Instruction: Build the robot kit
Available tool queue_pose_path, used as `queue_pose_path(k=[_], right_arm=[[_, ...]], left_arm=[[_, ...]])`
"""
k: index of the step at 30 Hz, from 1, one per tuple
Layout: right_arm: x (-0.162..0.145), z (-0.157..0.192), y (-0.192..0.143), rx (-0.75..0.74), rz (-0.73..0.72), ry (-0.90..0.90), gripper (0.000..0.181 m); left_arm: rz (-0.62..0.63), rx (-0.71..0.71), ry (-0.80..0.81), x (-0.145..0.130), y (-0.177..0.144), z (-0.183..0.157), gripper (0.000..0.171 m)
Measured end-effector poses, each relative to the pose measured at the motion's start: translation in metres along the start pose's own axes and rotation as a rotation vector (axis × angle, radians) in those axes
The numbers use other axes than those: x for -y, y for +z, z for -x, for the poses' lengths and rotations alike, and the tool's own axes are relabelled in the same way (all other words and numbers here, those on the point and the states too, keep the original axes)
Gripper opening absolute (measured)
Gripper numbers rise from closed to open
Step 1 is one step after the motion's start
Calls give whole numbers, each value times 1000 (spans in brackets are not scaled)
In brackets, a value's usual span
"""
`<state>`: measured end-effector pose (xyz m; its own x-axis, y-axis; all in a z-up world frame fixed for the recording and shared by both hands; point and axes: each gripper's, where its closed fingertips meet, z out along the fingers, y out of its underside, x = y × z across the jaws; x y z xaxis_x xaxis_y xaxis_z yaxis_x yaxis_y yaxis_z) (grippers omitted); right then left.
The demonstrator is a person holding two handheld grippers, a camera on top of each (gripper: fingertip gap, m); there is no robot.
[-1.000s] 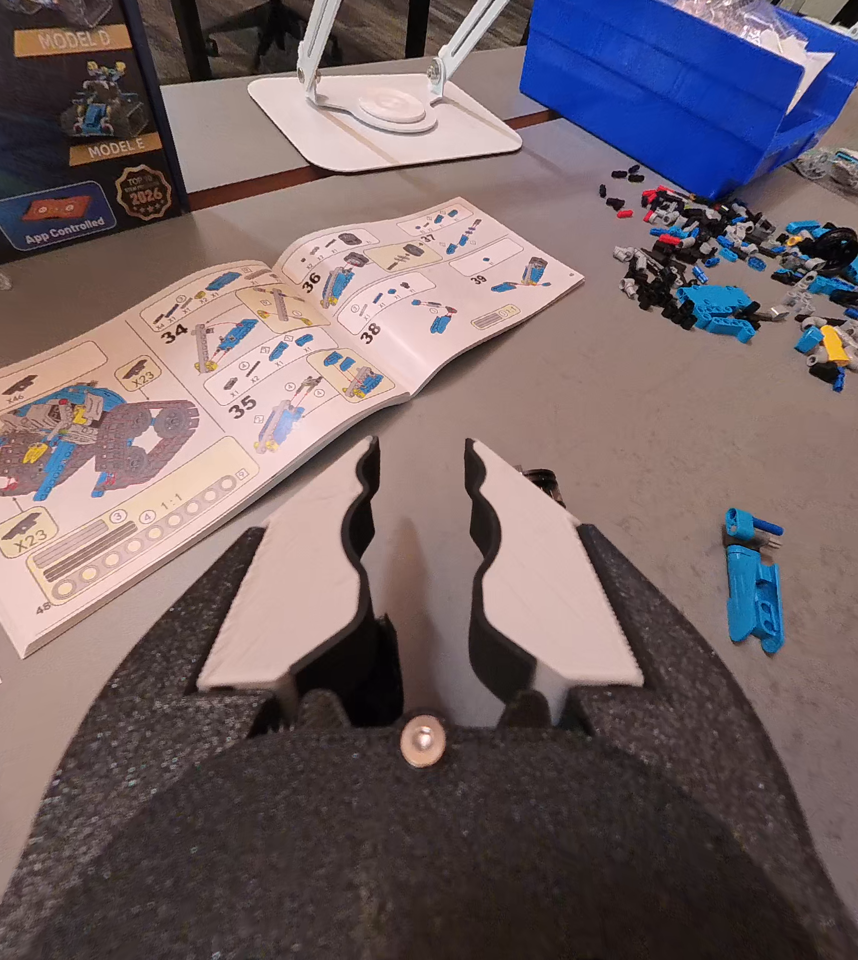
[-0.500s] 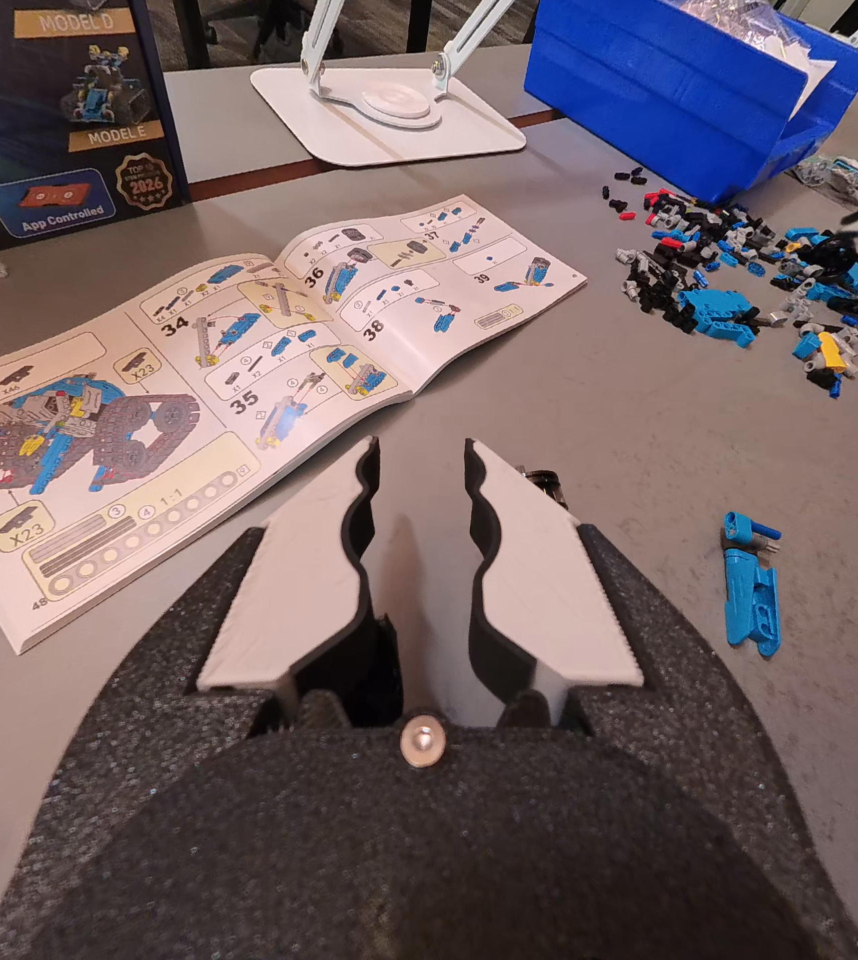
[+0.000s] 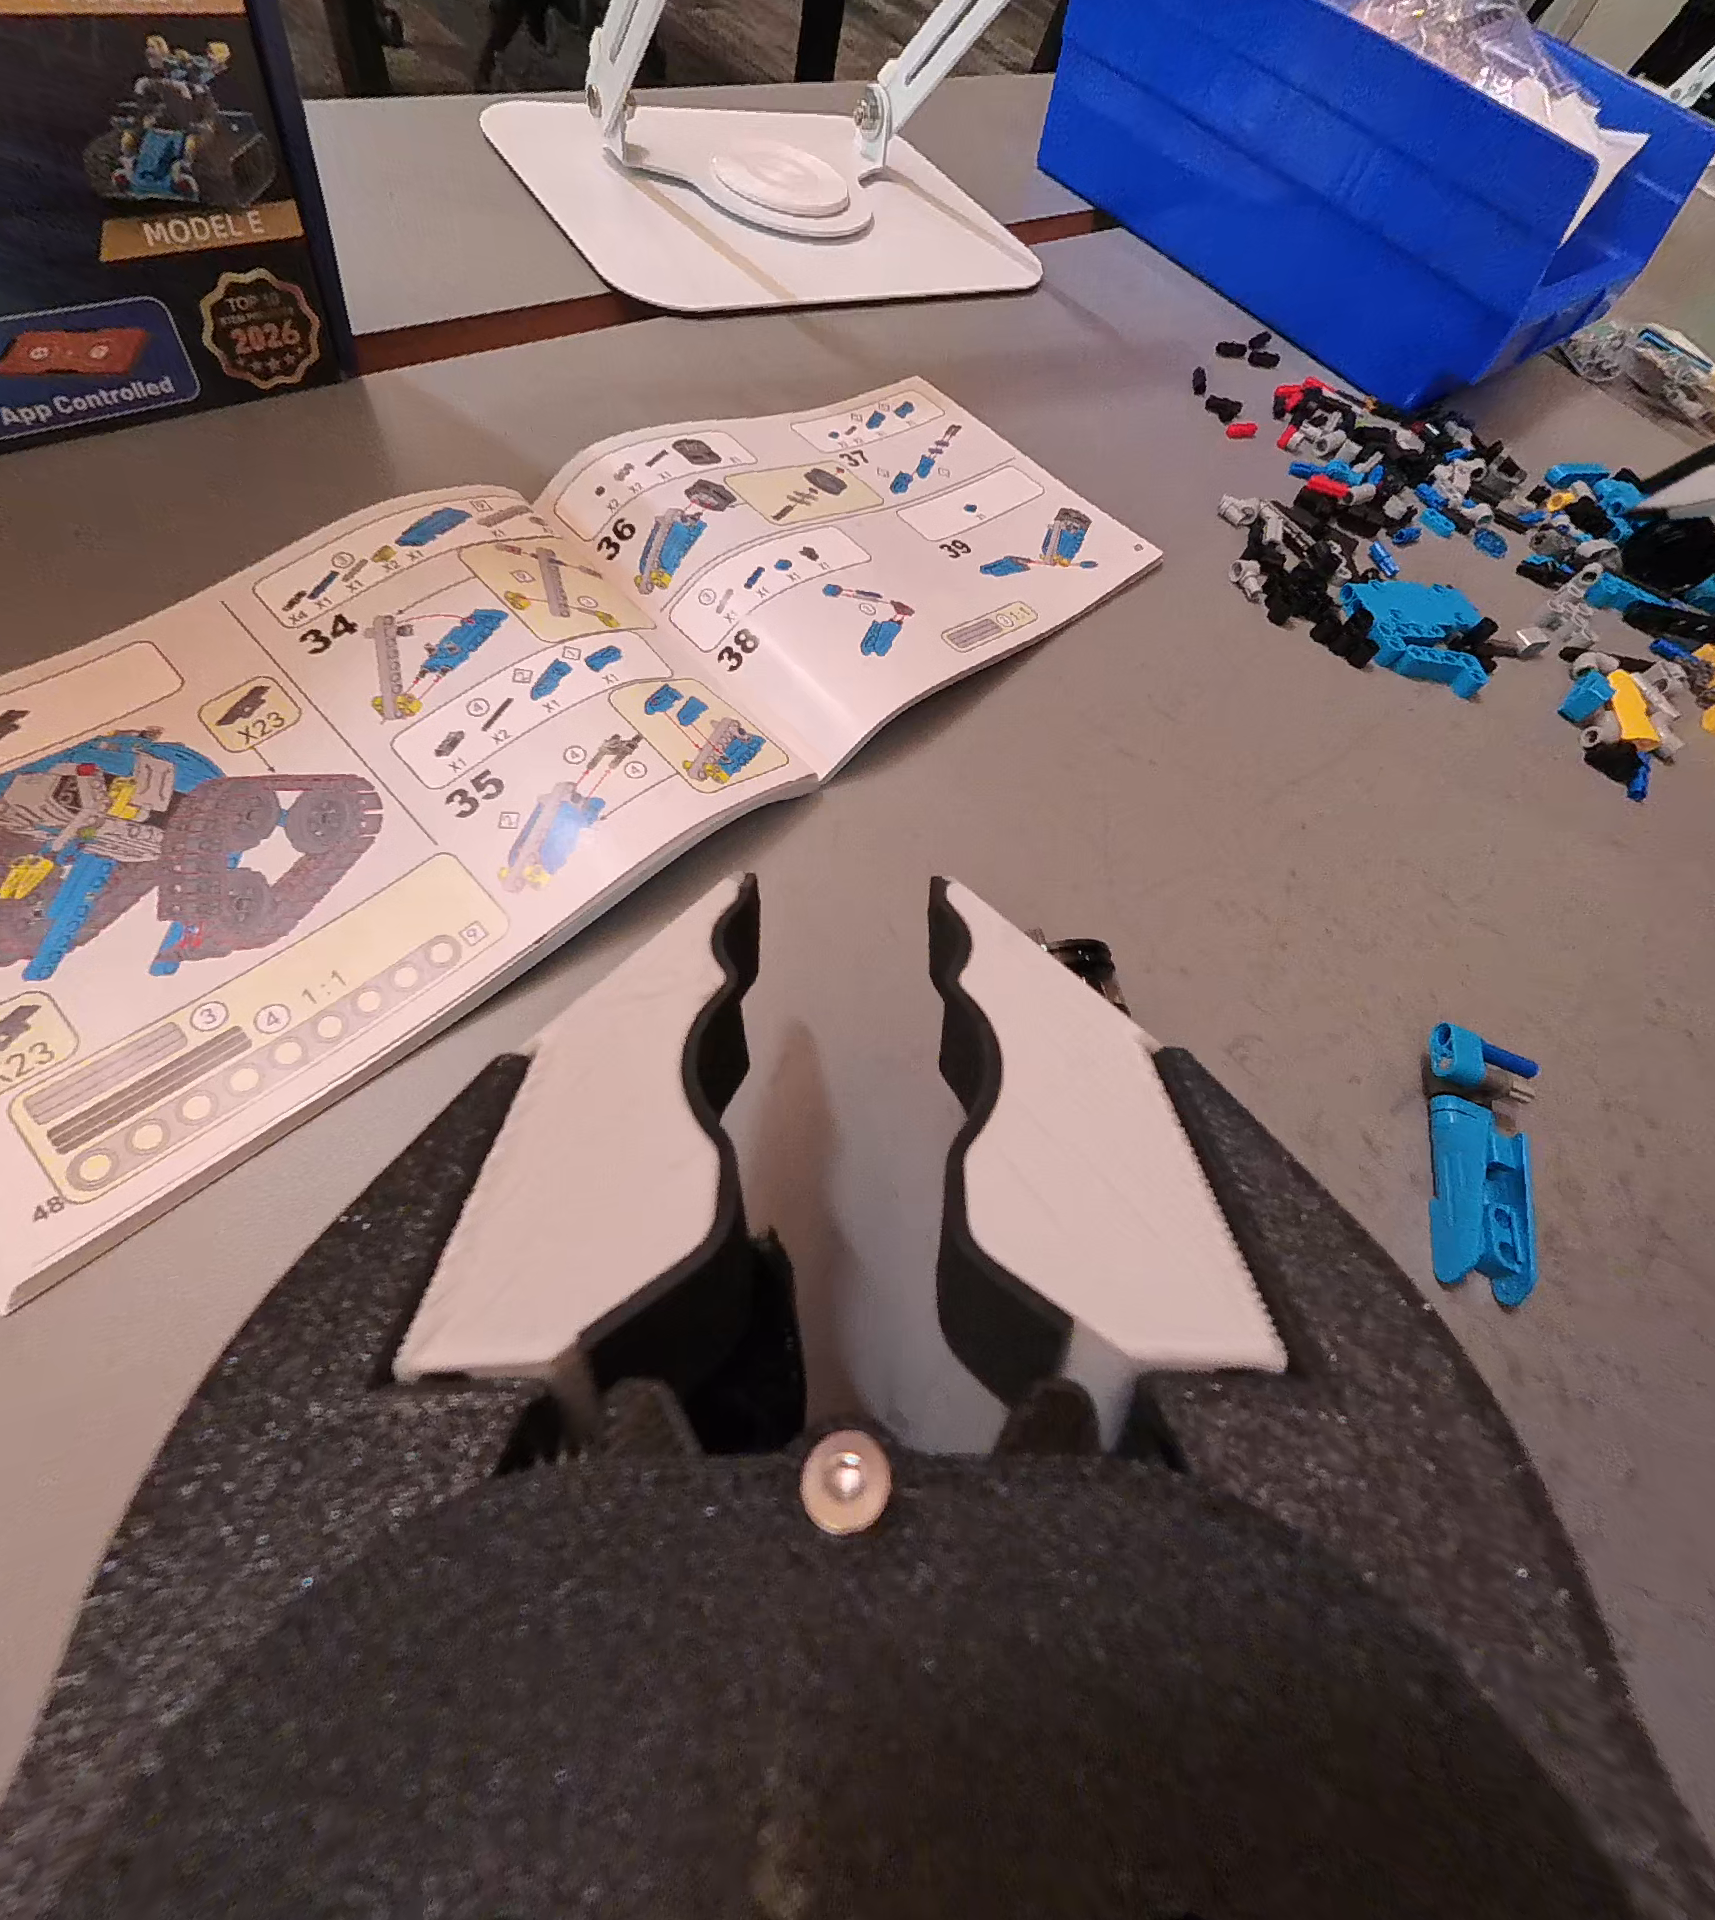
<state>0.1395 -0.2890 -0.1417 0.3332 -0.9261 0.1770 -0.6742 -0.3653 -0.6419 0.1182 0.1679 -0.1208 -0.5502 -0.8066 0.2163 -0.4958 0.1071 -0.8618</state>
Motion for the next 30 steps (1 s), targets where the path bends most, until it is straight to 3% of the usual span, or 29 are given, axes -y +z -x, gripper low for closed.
queue_pose_path(k=[7,13,22,30], right_arm=[[8,14,-10,57,-24,-8,14],[-16,16,5,43,108,-32,15],[-6,34,8,91,70,-43,18],[-9,-10,-13,-51,70,-26,19]], left_arm=[[1,-13,-11,0,0,-2,32],[4,-11,-1,-1,0,-2,32],[8,-20,-10,-1,0,-3,32],[9,-26,-23,-2,1,-3,32]])
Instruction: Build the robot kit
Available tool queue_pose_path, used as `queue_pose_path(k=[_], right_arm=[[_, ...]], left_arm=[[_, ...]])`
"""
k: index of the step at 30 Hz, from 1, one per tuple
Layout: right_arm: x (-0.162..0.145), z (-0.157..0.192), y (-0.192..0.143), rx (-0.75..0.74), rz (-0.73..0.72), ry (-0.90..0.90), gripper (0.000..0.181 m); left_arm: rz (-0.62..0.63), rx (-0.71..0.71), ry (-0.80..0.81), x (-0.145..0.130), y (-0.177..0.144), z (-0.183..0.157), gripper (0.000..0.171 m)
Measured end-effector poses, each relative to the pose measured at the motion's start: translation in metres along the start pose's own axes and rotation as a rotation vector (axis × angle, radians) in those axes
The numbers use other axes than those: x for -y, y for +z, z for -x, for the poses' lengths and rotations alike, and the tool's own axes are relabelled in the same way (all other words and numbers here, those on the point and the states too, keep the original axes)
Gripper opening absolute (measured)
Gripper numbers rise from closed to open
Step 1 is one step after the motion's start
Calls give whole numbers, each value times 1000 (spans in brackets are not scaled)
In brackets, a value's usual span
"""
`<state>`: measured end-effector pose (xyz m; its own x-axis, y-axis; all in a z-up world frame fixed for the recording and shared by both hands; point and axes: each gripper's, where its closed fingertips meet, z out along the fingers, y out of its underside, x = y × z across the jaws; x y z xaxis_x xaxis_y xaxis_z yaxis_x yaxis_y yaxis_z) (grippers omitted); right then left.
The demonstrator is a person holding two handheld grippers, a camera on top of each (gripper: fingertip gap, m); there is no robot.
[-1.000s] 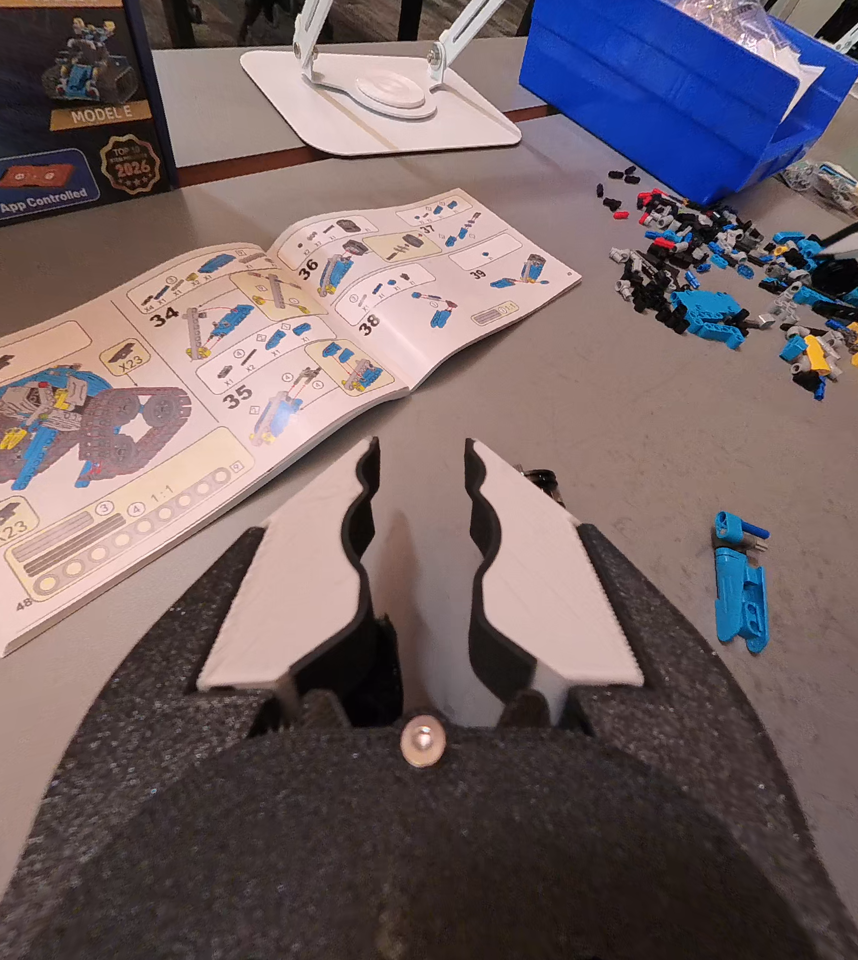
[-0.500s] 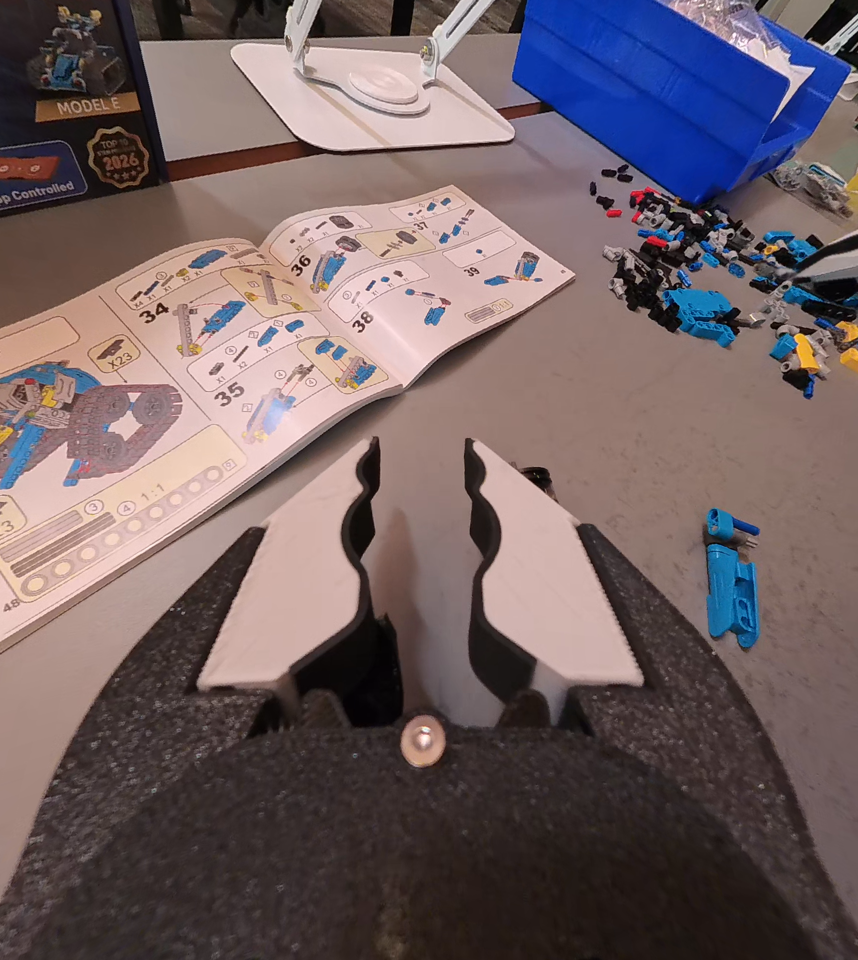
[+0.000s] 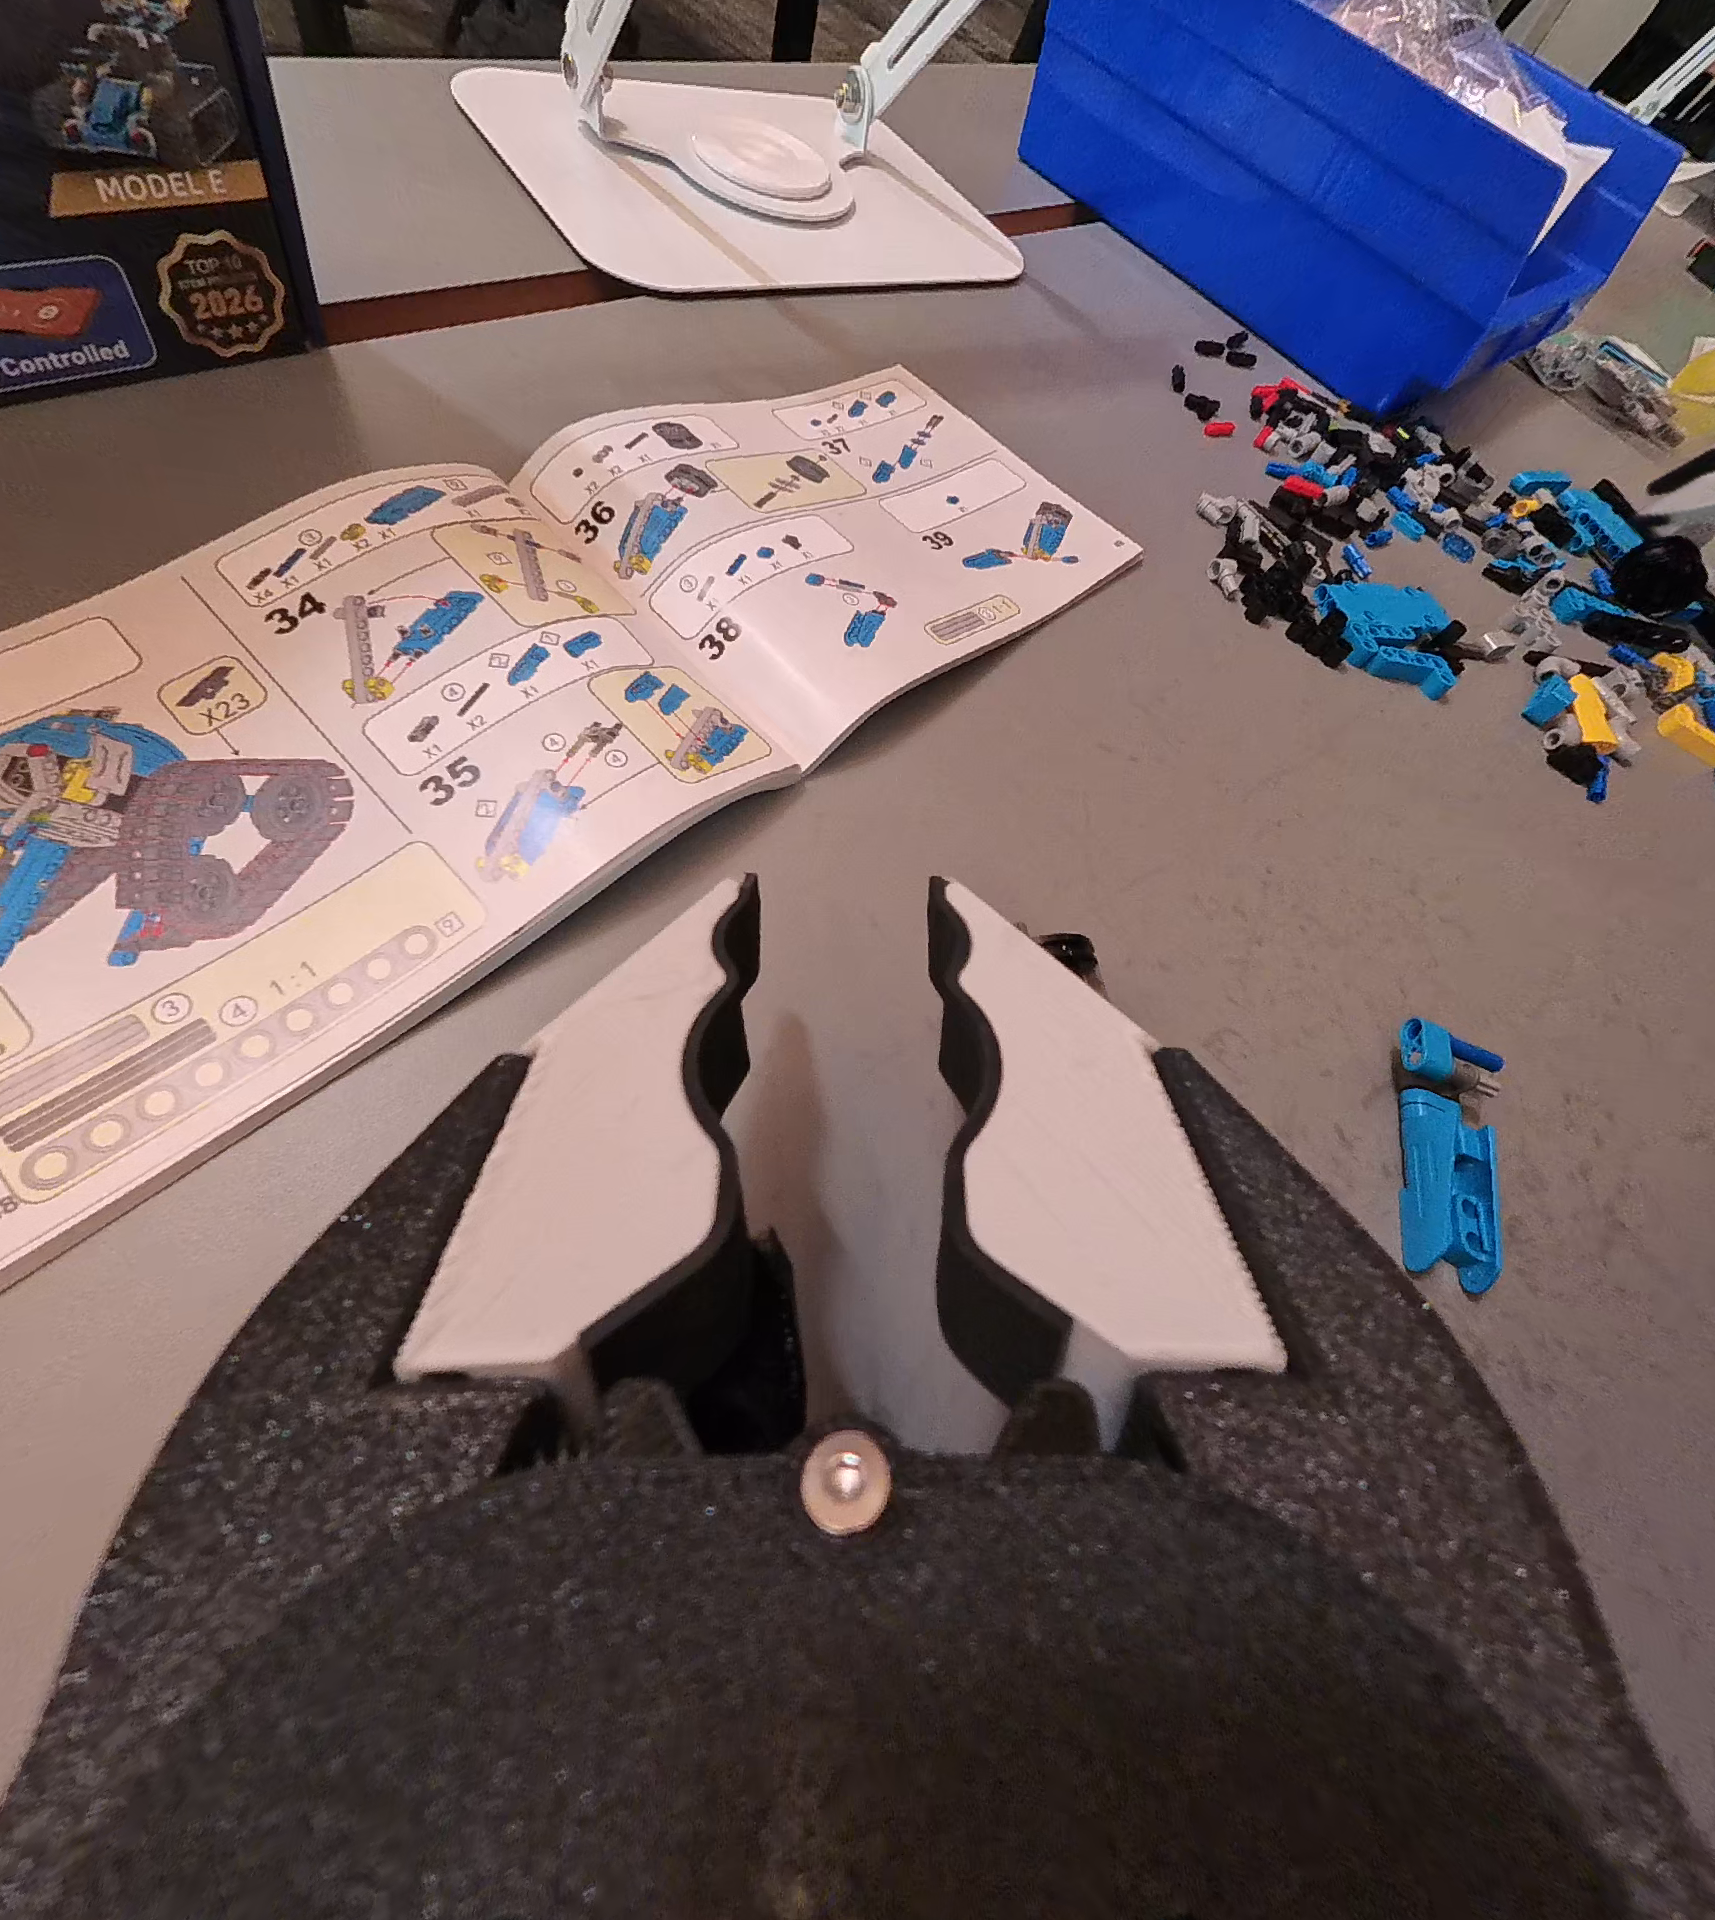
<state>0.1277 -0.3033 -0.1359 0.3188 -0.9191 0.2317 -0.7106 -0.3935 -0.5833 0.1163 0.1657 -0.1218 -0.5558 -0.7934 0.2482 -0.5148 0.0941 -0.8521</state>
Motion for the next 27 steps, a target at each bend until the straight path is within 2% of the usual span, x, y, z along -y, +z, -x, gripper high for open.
queue_pose_path(k=[4,10,14,15,18,23,27], right_arm=[[-5,-12,4,-9,3,34,18],[-6,-3,24,103,12,84,18],[-6,-1,28,109,18,81,15],[-6,-3,28,104,19,78,7],[-1,-7,25,85,-17,83,7],[19,-1,-4,91,-91,54,7],[75,58,-67,205,-295,-50,7]], left_arm=[[-1,-2,-1,0,0,0,32],[-2,-3,-1,0,0,0,32],[6,-10,-2,-1,0,-2,32],[6,-9,0,-1,0,-2,32],[7,-10,-3,-2,0,-2,32],[5,-13,-13,-1,0,-1,31],[2,-2,3,-1,0,-1,31]])
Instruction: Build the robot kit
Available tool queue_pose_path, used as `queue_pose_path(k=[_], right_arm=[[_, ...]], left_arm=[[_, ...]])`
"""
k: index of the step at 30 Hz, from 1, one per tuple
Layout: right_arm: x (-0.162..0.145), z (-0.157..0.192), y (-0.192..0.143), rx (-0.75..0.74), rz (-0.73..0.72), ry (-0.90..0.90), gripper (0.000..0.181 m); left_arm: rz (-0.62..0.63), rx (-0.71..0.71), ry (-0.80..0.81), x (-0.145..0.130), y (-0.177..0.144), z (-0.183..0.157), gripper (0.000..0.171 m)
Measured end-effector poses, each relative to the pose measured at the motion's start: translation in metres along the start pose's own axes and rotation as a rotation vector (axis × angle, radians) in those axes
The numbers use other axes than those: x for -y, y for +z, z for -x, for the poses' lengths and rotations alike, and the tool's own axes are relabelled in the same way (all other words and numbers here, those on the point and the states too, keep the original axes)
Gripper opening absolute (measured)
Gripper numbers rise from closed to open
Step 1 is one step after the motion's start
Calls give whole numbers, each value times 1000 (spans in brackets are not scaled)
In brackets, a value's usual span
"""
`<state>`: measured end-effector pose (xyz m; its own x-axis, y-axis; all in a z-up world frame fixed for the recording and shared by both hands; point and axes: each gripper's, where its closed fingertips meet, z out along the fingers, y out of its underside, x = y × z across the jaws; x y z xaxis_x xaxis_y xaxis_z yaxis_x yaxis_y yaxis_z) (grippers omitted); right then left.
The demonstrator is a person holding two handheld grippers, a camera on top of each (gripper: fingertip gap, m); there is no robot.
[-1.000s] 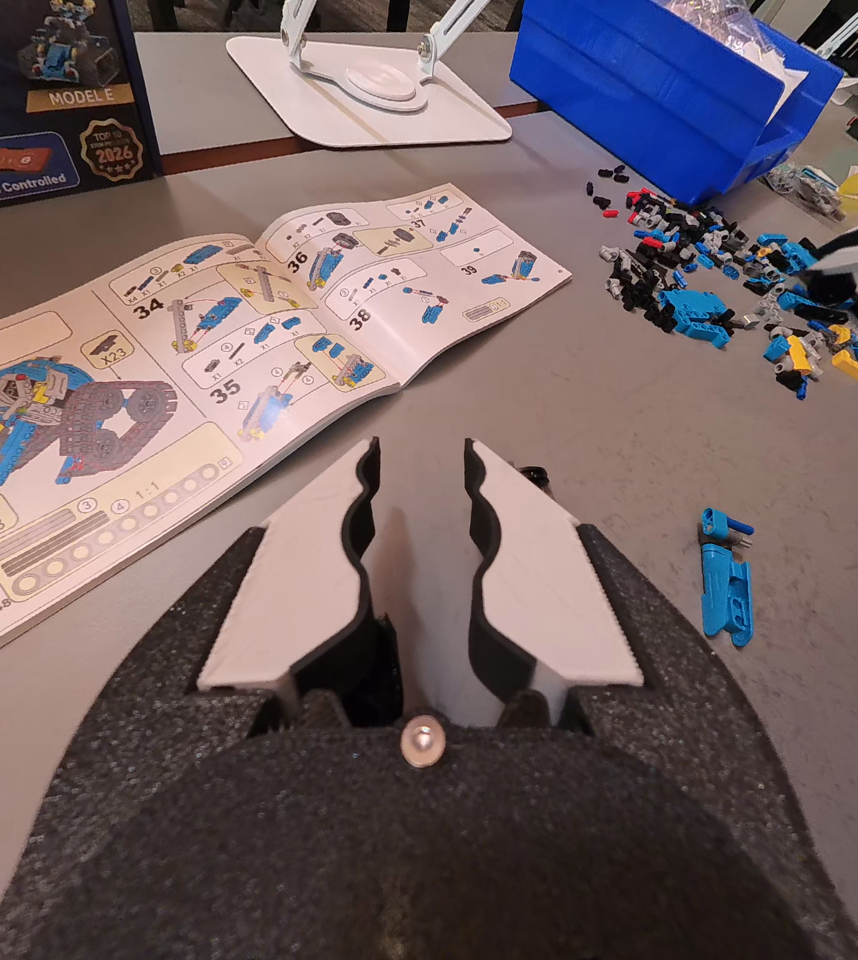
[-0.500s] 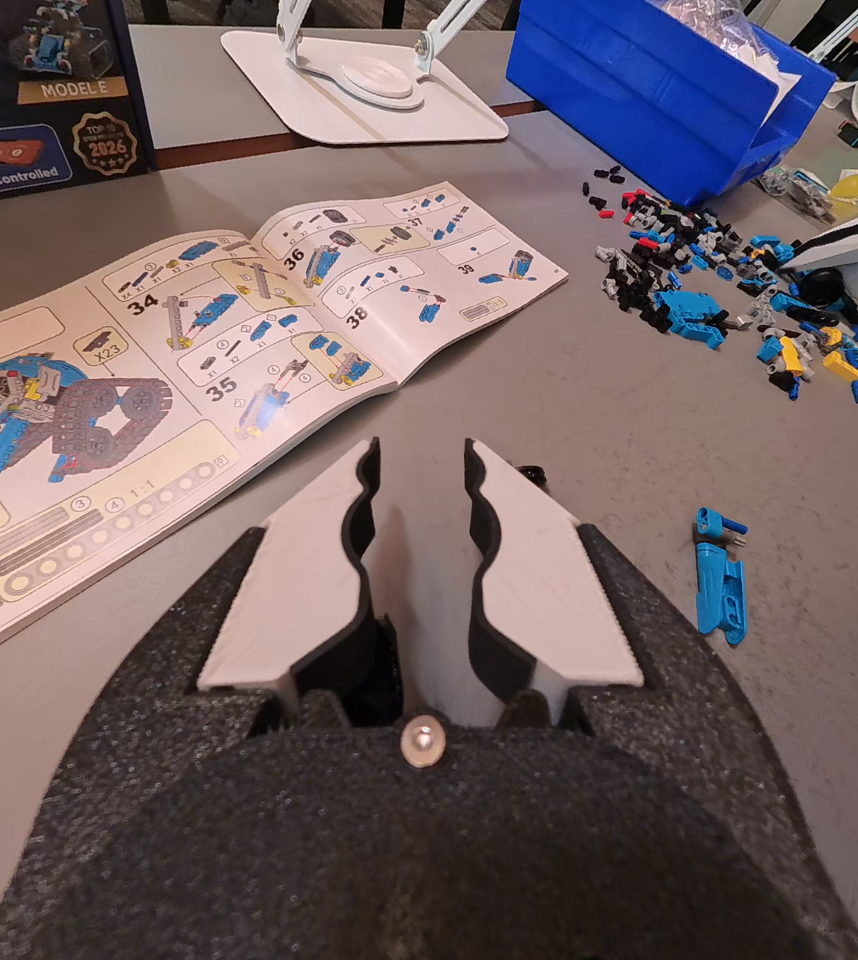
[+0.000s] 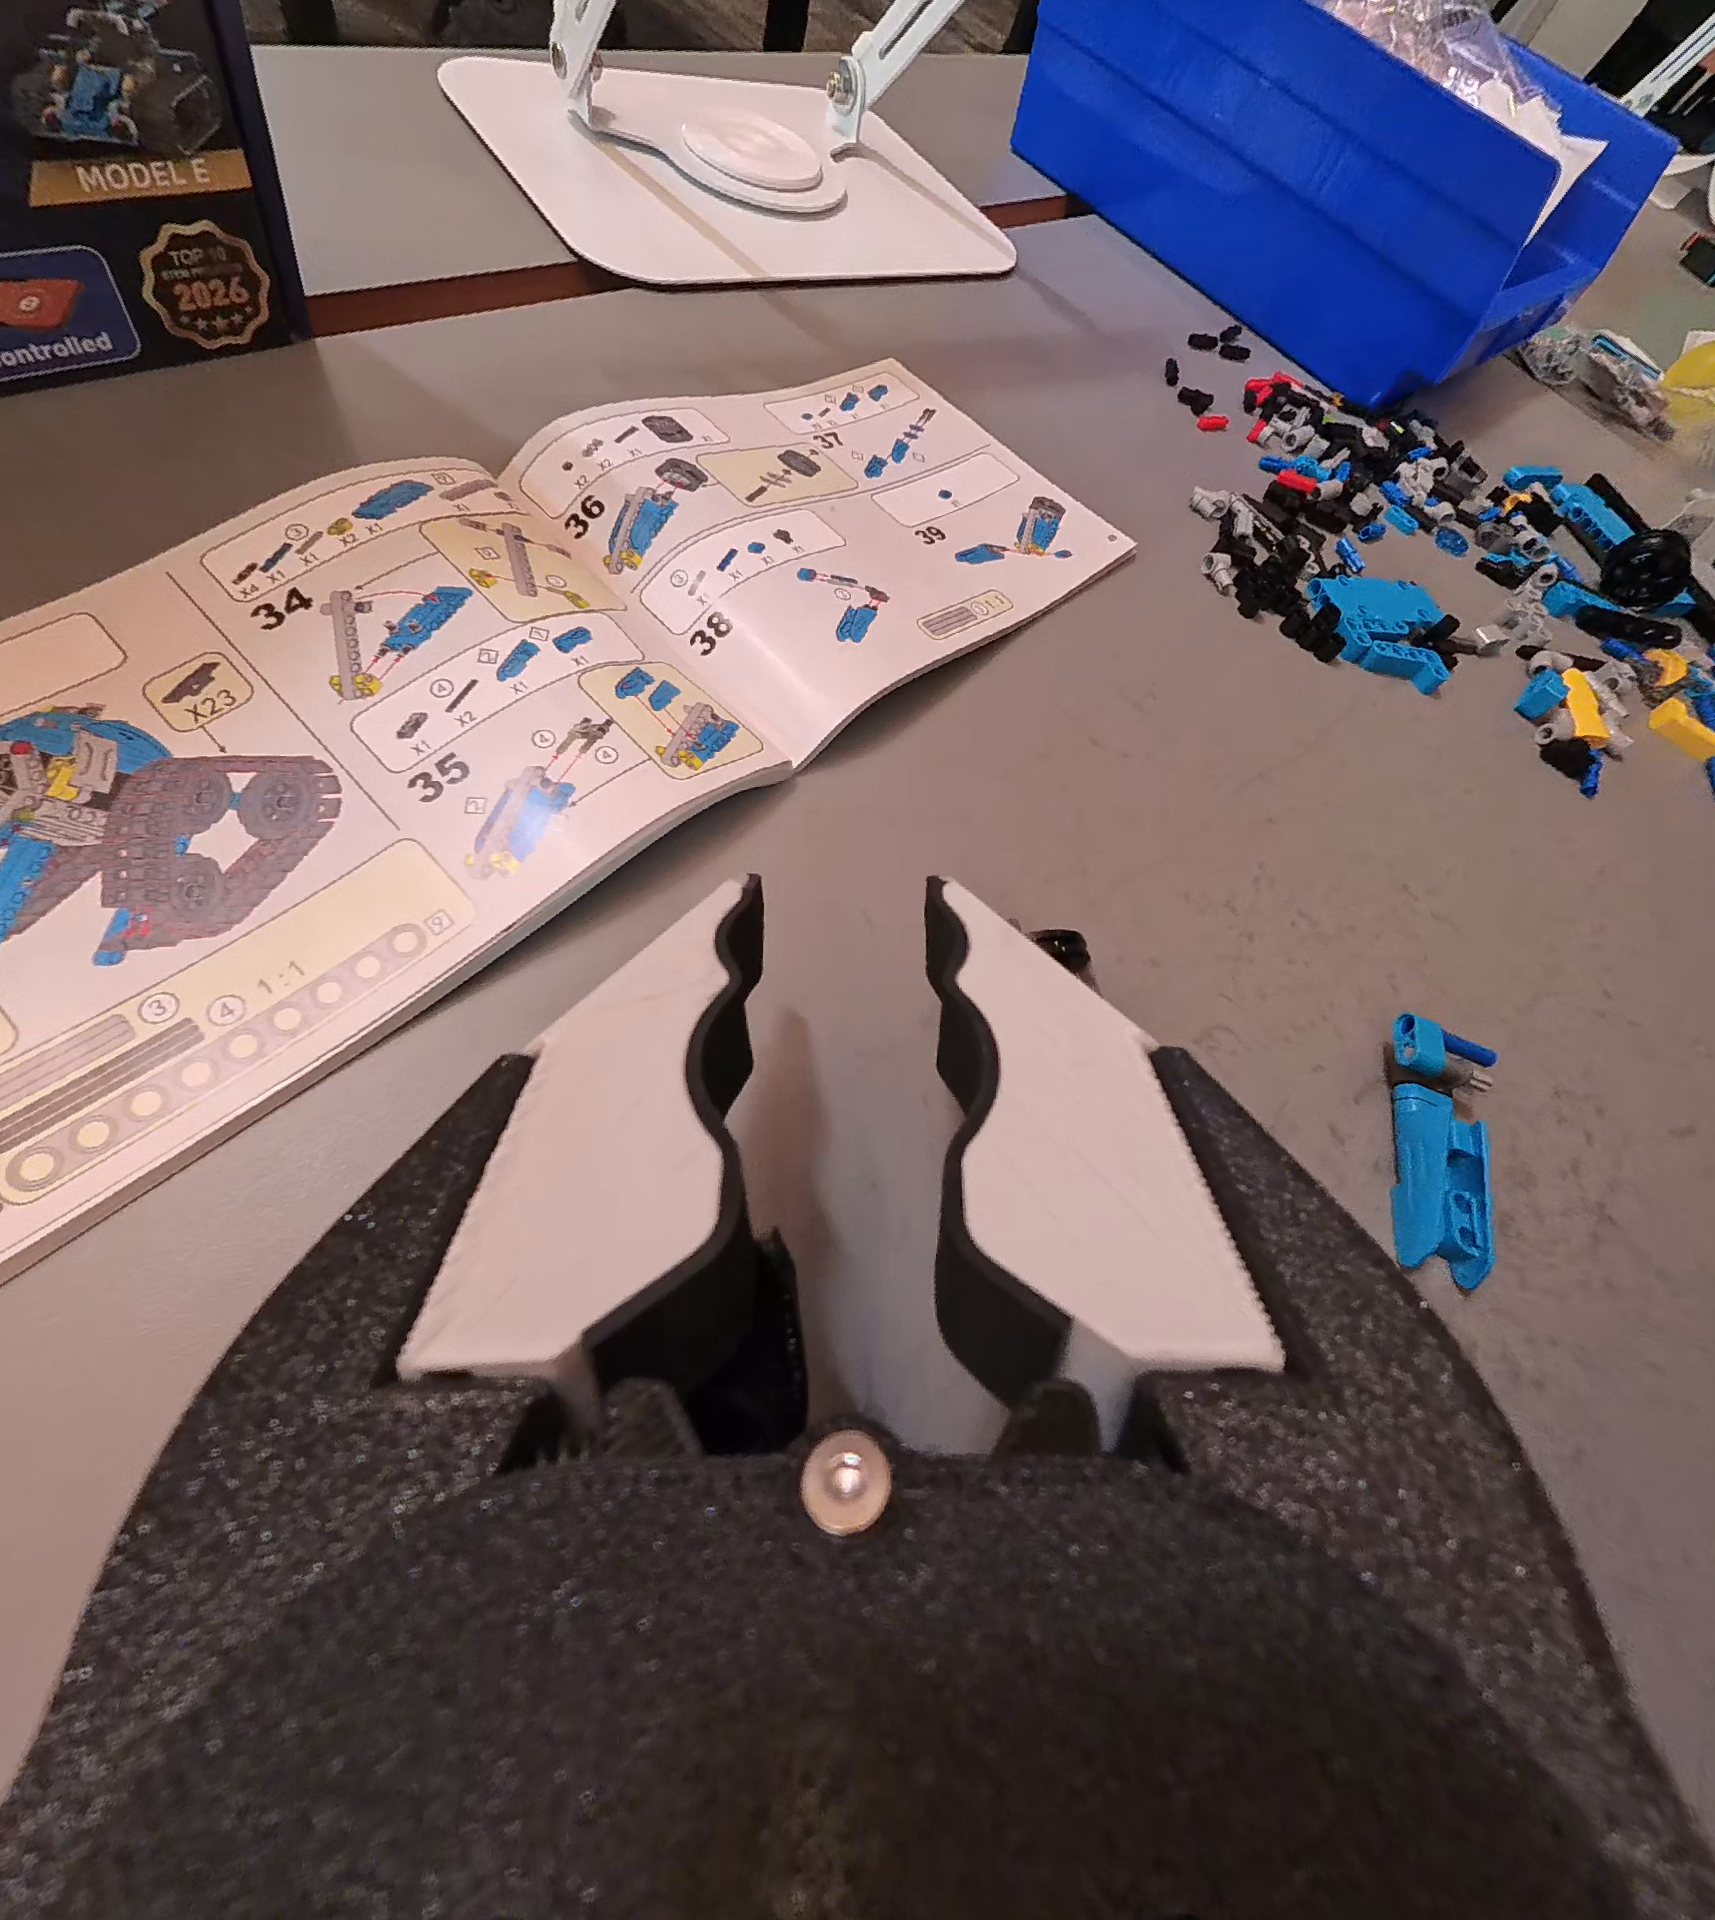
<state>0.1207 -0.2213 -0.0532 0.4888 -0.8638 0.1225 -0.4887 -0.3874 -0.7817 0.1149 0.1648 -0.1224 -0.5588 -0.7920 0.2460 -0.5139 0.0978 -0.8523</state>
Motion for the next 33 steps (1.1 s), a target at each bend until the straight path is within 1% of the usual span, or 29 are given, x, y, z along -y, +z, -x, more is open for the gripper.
queue_pose_path(k=[2,4,5,6,8,9,11,12,13,16,19,22,23,26,29,30,32,33], right_arm=[[27,63,-1,168,-73,-34,7],[35,133,14,349,-111,-23,7],[33,164,29,409,-127,6,8],[27,188,47,437,-123,22,8],[7,222,74,472,-67,0,8],[3,229,76,488,-42,-15,8],[19,233,65,509,-155,-30,7],[20,235,60,540,-178,-25,7],[15,238,59,571,-162,-29,8],[0,234,66,526,-126,-111,7],[-10,243,67,549,-92,-197,7],[-20,236,78,459,-44,-289,7],[-24,235,81,450,-24,-303,7],[-31,239,83,478,24,-296,8],[-34,239,85,483,48,-274,8],[-34,238,86,480,51,-262,10],[-31,236,86,482,41,-242,20],[-28,236,84,486,25,-229,21]], left_arm=[[-41,25,18,5,-4,1,26],[-103,58,46,14,-10,2,24],[-133,75,60,18,-13,3,24],[-165,86,75,23,-17,2,24],[-217,105,117,32,-22,-1,24],[-235,116,148,34,-24,-3,25],[-260,136,221,38,-26,-9,25],[-275,147,259,40,-27,-12,25],[-289,160,294,41,-28,-14,25],[-285,151,349,39,-26,-23,24],[-250,108,300,34,-22,-27,24],[-183,102,236,26,-16,-22,24],[-164,109,223,23,-15,-18,24],[-142,96,189,20,-12,-15,24],[-137,99,189,19,-11,-13,24],[-131,100,193,19,-10,-12,24],[-130,100,203,18,-10,-13,24],[-127,100,209,18,-9,-14,24]])
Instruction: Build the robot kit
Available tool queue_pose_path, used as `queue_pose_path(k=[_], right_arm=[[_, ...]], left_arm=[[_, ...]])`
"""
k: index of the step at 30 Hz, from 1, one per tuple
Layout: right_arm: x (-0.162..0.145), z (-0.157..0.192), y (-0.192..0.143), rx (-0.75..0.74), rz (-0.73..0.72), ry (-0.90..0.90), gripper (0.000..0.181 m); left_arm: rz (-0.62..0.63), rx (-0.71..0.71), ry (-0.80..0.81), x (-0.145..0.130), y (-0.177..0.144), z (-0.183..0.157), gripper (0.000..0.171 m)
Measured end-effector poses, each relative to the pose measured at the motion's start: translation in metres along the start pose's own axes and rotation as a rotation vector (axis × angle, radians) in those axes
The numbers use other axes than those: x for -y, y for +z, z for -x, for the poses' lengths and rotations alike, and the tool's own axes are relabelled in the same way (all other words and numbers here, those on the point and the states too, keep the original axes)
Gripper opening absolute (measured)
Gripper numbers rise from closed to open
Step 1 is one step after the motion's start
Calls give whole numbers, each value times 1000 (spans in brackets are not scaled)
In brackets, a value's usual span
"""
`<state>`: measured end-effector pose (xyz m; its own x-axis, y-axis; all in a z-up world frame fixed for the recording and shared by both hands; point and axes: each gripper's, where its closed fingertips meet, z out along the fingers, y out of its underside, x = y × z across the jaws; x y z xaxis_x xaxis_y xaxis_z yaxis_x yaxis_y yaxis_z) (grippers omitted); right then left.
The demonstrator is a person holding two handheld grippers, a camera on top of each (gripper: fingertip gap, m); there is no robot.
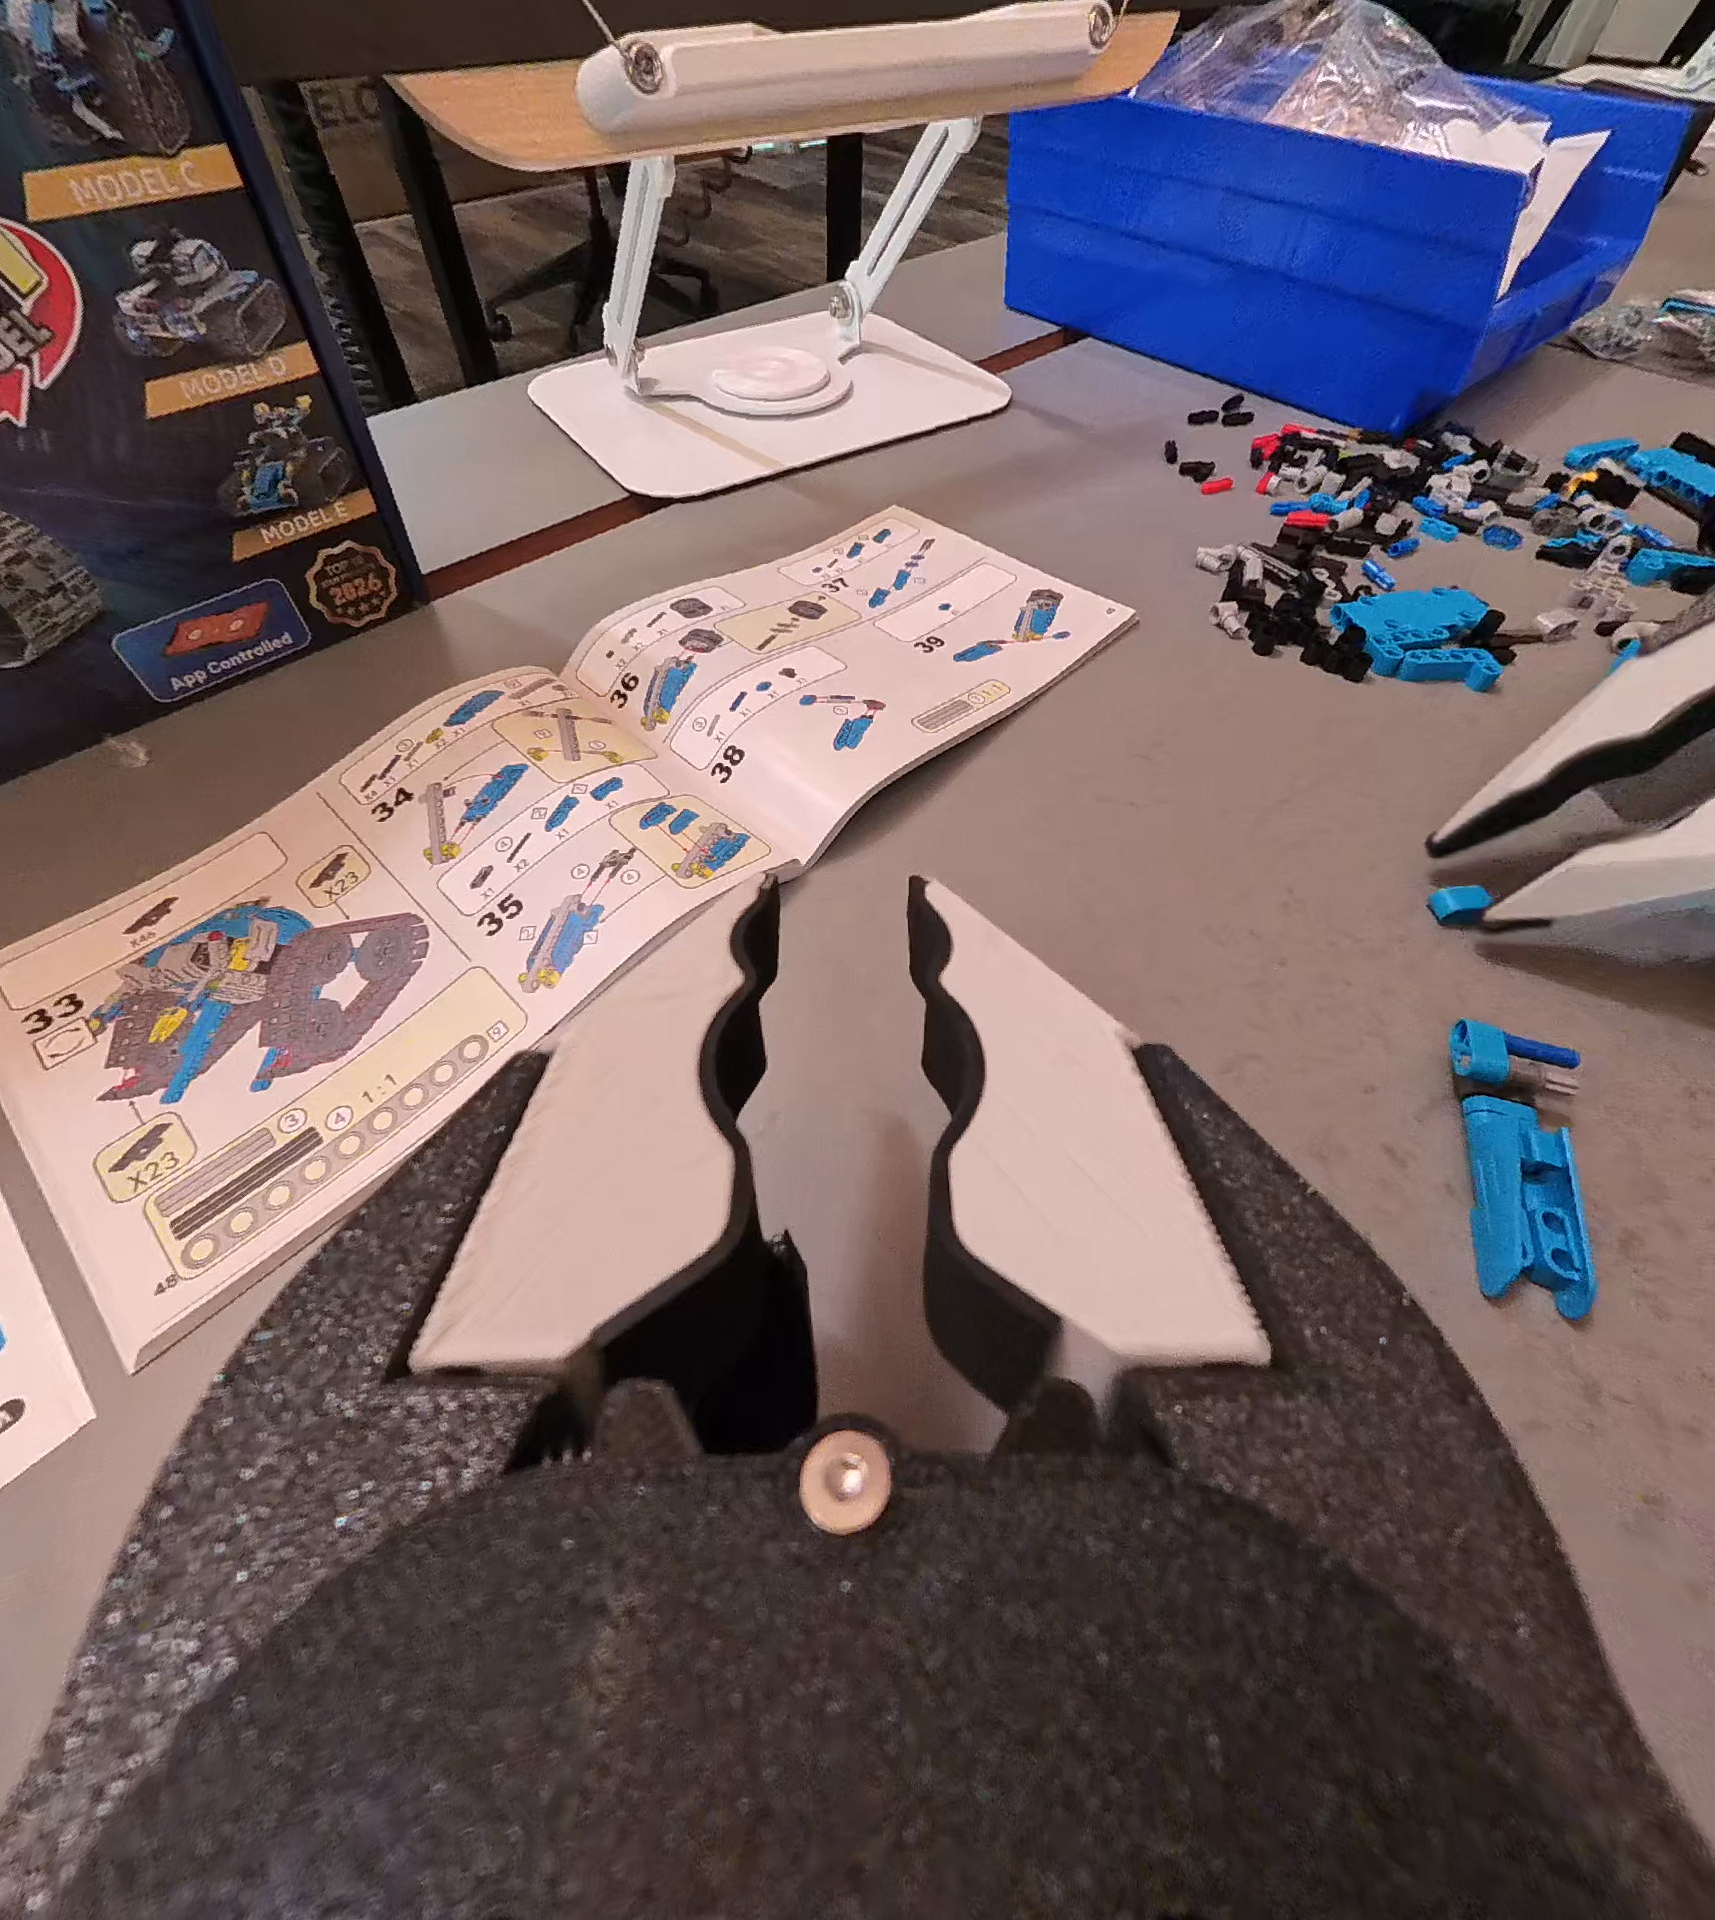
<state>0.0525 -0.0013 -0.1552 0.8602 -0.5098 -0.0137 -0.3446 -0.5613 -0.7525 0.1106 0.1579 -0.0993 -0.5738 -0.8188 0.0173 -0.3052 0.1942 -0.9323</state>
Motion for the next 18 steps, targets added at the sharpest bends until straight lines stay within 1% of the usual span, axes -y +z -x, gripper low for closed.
queue_pose_path(k=[3,7,12,15,17,18], right_arm=[[10,-3,-6,-6,-59,22,20],[14,-10,-11,-40,-94,32,18],[19,-9,-15,-53,-123,0,16],[19,-8,-15,-59,-121,-23,15],[18,-7,-14,-62,-118,-30,15],[18,-7,-14,-63,-119,-34,15]], left_arm=[[9,-7,14,-1,1,-2,24],[17,-8,11,-2,1,-3,24],[12,-28,-90,0,-2,4,24],[13,-56,-123,2,-3,4,24],[40,-87,-114,0,-3,0,24],[75,-121,-103,-4,-3,-5,25]])
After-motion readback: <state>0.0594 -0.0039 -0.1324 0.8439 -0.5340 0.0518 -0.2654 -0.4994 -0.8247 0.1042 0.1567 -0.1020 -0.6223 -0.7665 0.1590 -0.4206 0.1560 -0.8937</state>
